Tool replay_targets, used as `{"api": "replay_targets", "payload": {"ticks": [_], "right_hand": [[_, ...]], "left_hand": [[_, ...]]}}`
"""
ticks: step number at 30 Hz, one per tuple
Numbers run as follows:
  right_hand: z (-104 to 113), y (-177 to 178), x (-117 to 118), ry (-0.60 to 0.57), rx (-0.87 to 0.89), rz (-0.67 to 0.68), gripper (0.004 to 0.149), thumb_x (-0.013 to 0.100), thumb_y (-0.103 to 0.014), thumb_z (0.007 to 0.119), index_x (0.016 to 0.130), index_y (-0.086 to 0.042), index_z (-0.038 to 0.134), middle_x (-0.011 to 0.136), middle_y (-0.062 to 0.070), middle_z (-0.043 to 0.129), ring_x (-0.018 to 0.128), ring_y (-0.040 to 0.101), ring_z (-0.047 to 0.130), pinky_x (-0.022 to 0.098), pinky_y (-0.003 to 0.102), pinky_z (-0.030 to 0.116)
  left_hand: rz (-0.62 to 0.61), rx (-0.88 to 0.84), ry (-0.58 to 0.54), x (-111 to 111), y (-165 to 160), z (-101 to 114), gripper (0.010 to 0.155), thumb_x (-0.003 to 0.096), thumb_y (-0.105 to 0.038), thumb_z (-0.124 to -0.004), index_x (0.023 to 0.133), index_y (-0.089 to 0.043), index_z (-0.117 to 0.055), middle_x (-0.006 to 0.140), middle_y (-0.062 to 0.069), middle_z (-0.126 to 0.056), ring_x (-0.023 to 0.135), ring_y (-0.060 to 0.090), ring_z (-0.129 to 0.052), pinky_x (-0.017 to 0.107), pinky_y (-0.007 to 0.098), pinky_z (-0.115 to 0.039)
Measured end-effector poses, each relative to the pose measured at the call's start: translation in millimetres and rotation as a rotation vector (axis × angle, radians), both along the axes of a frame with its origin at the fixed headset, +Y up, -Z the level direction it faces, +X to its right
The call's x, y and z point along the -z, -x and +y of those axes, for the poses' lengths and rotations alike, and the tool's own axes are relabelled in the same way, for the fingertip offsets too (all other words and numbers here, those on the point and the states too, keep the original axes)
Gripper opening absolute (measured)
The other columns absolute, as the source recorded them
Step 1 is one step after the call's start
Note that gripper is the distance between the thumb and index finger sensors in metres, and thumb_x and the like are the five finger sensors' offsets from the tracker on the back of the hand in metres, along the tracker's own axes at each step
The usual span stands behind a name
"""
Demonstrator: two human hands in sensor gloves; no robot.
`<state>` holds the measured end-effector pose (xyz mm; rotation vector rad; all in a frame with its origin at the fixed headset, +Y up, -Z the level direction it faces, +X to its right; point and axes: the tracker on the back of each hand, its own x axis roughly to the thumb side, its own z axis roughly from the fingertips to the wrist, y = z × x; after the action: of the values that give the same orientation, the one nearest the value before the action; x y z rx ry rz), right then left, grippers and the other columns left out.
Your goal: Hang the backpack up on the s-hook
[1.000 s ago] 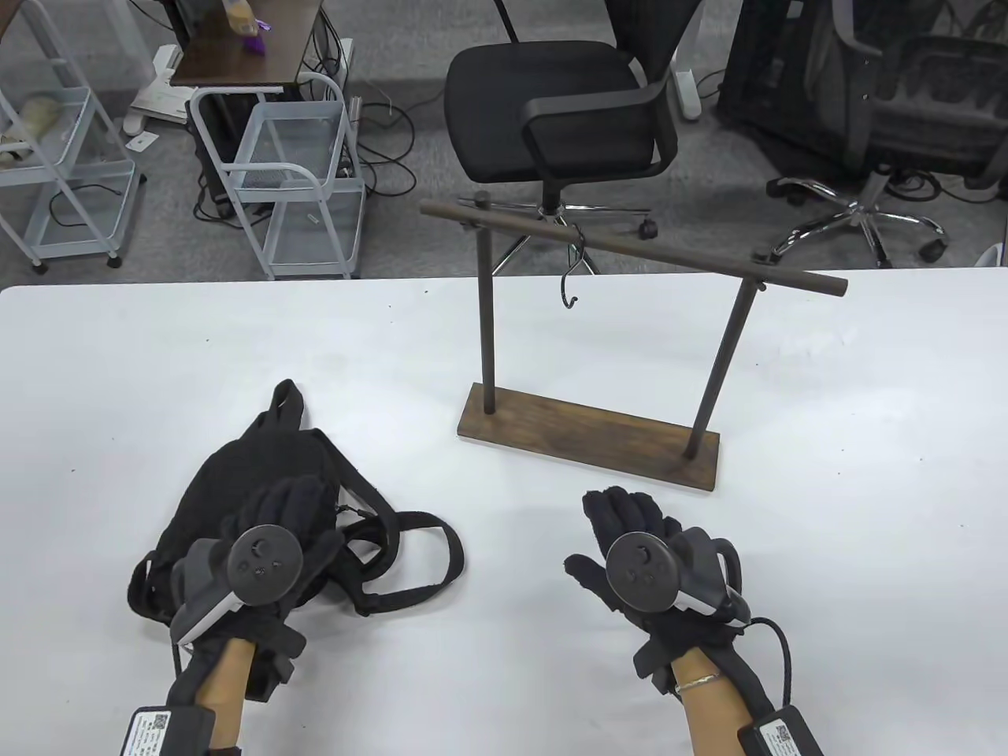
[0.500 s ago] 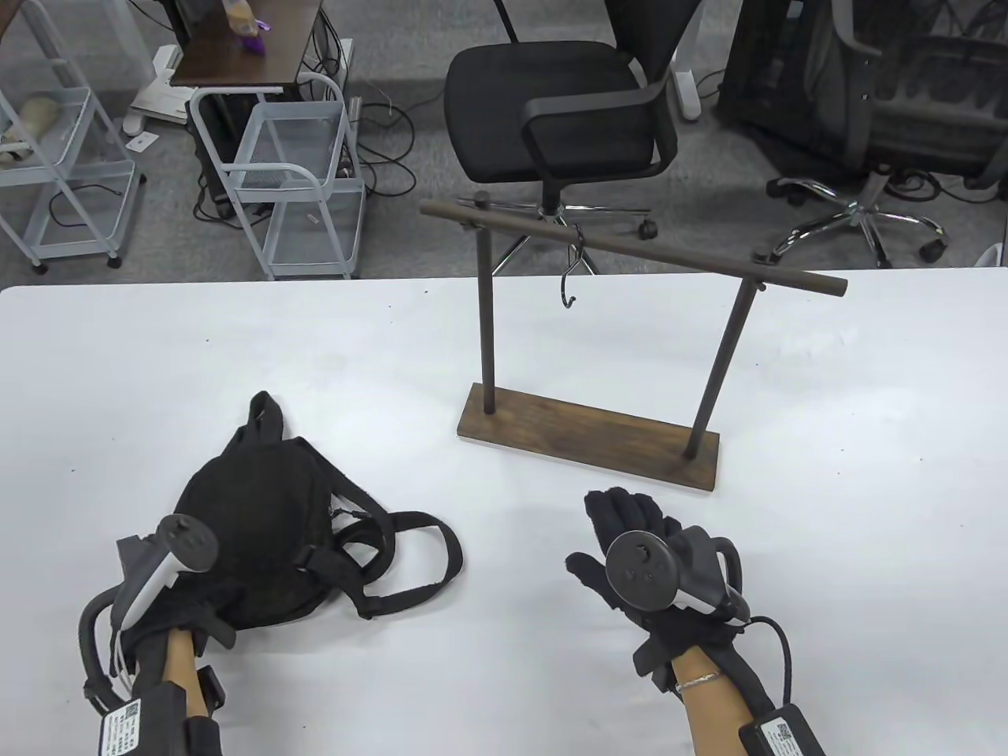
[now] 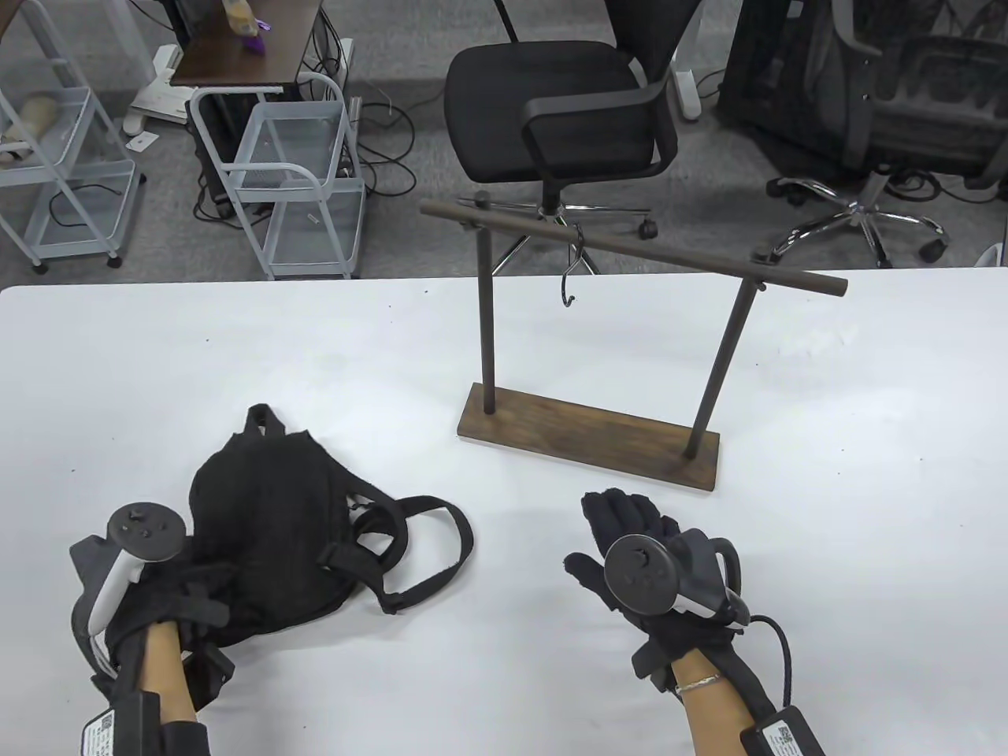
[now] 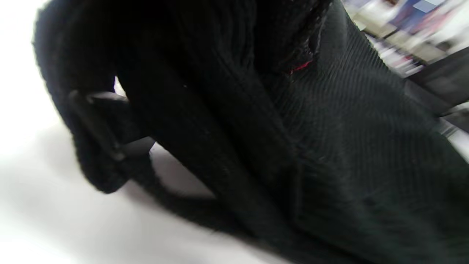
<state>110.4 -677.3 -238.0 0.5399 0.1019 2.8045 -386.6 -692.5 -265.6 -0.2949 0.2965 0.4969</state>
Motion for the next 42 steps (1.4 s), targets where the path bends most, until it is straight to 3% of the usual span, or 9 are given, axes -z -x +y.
{"api": "replay_targets", "payload": {"ticks": [5, 9, 14, 19, 24, 27, 30, 34, 42], "right_hand": [[2.9, 3.0, -1.7, 0.017, 0.117, 0.017, 0.080, 0.066, -0.049, 0.057, 0.116, 0.009, 0.032, 0.117, 0.039, 0.041, 0.101, 0.064, 0.049, 0.065, 0.075, 0.052], [10.6, 4.2, -6.1, -0.017, 0.304, 0.028, 0.088, 0.066, -0.052, 0.053, 0.115, 0.014, 0.021, 0.117, 0.043, 0.032, 0.102, 0.066, 0.042, 0.065, 0.076, 0.048], [19.9, 0.8, -10.4, -0.048, 0.610, 0.008, 0.094, 0.066, -0.058, 0.049, 0.114, 0.017, 0.016, 0.117, 0.045, 0.027, 0.102, 0.067, 0.037, 0.065, 0.078, 0.045], [24.5, 3.7, -4.5, 0.088, 0.963, 0.003, 0.089, 0.066, -0.058, 0.051, 0.116, 0.012, 0.028, 0.118, 0.039, 0.039, 0.103, 0.063, 0.047, 0.065, 0.078, 0.045], [35.3, 7.1, 2.1, 0.045, 1.064, -0.085, 0.046, 0.070, -0.034, 0.058, 0.105, -0.005, 0.061, 0.103, 0.019, 0.076, 0.089, 0.044, 0.081, 0.065, 0.069, 0.059], [49.7, 7.8, 13.6, -0.037, 0.994, -0.074, 0.043, 0.068, -0.034, 0.061, 0.102, -0.008, 0.067, 0.095, 0.013, 0.085, 0.081, 0.036, 0.090, 0.064, 0.064, 0.066], [66.5, 14.2, 32.4, -0.066, 0.964, -0.075, 0.042, 0.067, -0.034, 0.064, 0.099, -0.009, 0.071, 0.090, 0.011, 0.089, 0.075, 0.033, 0.093, 0.062, 0.062, 0.068], [91.8, 24.0, 66.9, -0.128, 0.806, -0.060, 0.042, 0.066, -0.036, 0.065, 0.097, -0.010, 0.074, 0.084, 0.007, 0.093, 0.069, 0.029, 0.097, 0.060, 0.059, 0.073], [118.4, 19.7, 125.5, -0.143, 0.857, -0.190, 0.042, 0.066, -0.036, 0.066, 0.094, -0.007, 0.078, 0.076, 0.007, 0.096, 0.060, 0.027, 0.098, 0.057, 0.057, 0.076]], "left_hand": [[-0.238, -0.092, -0.365, -4.4, -39.5, 32.2, 0.048, 0.0554, -0.035, -0.078, 0.100, -0.021, -0.064, 0.081, 0.003, -0.080, 0.062, 0.026, -0.083, 0.067, 0.066, -0.064], [-0.447, -0.072, -0.515, -14.8, -80.9, 49.2, 0.048, 0.0554, -0.036, -0.077, 0.100, -0.024, -0.063, 0.082, 0.001, -0.079, 0.064, 0.024, -0.083, 0.069, 0.064, -0.064], [-0.670, 0.037, -0.596, -28.1, -129.1, 57.6, 0.048, 0.0549, -0.038, -0.077, 0.099, -0.028, -0.062, 0.082, -0.002, -0.078, 0.065, 0.022, -0.083, 0.070, 0.062, -0.065], [-0.792, 0.099, -0.616, -38.2, -158.3, 55.4, 0.048, 0.0543, -0.039, -0.077, 0.099, -0.029, -0.062, 0.082, -0.002, -0.078, 0.066, 0.021, -0.083, 0.071, 0.062, -0.065], [-0.809, 0.240, -0.596, -39.4, -167.8, 48.8, 0.054, 0.0551, -0.042, -0.074, 0.104, -0.027, -0.058, 0.088, -0.002, -0.076, 0.074, 0.023, -0.083, 0.072, 0.063, -0.063], [-0.801, 0.298, -0.493, -32.4, -163.3, 40.6, 0.071, 0.0561, -0.050, -0.067, 0.115, -0.018, -0.044, 0.110, 0.006, -0.065, 0.098, 0.034, -0.073, 0.073, 0.067, -0.059], [-0.739, 0.327, -0.439, -25.8, -150.7, 34.4, 0.073, 0.0582, -0.049, -0.064, 0.117, -0.015, -0.037, 0.119, 0.013, -0.054, 0.109, 0.044, -0.060, 0.073, 0.071, -0.054], [-0.639, 0.423, -0.393, -18.8, -123.9, 26.6, 0.071, 0.0594, -0.048, -0.062, 0.117, -0.015, -0.038, 0.120, 0.015, -0.052, 0.110, 0.046, -0.058, 0.072, 0.072, -0.051], [-0.526, 0.394, -0.327, -14.3, -94.0, 18.1, 0.069, 0.0593, -0.047, -0.063, 0.117, -0.015, -0.040, 0.119, 0.015, -0.054, 0.109, 0.046, -0.059, 0.072, 0.072, -0.051]]}}
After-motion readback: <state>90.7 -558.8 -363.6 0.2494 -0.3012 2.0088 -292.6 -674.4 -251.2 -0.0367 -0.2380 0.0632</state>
